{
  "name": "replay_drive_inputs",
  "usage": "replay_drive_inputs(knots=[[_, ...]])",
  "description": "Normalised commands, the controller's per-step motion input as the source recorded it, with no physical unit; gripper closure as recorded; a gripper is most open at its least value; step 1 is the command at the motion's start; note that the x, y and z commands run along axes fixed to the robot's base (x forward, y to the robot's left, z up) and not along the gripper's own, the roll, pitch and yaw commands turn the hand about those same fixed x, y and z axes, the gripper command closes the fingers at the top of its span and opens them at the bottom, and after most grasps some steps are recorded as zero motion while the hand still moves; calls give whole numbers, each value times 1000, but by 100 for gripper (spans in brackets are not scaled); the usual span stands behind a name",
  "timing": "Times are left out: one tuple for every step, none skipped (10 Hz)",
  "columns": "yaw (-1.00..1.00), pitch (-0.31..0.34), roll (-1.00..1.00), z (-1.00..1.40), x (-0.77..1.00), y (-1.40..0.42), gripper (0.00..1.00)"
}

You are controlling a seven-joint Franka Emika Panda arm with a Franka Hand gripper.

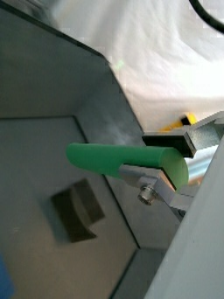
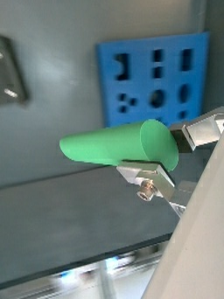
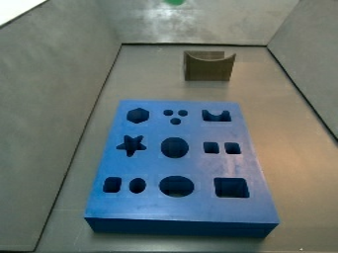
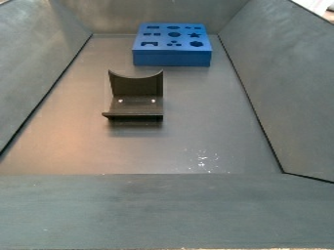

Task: Pick up the oval object. Move up. Place the oval object on the fixture. Regrasp the oval object. Move to above the board. Insert the oval object.
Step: Move to above the board.

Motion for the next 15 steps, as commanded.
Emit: replay_drive_inputs(knots=[[1000,-227,-396,50,-710,-818,100],[1000,-260,-381,22,-488,-539,100],[1000,-282,-373,5,-359,-367,100],[1000,-324,-353,8,-206,-153,100],[1000,-363,-332,-4,-125,-38,100],[1000,-409,-307,-7,-82,13,100],[1000,-443,-280,-2,-77,10,100],[1000,-490,-245,-9,-73,13,100],[1000,-513,-227,-5,-69,12,100],[1000,-581,-177,-5,-68,17,100],[1000,-608,-153,-6,-68,17,100],[1000,-677,-105,-2,-63,14,100],[750,-543,-58,-6,-56,12,100],[418,-347,-25,-6,-46,13,100],[247,-227,-8,-3,-30,10,100]])
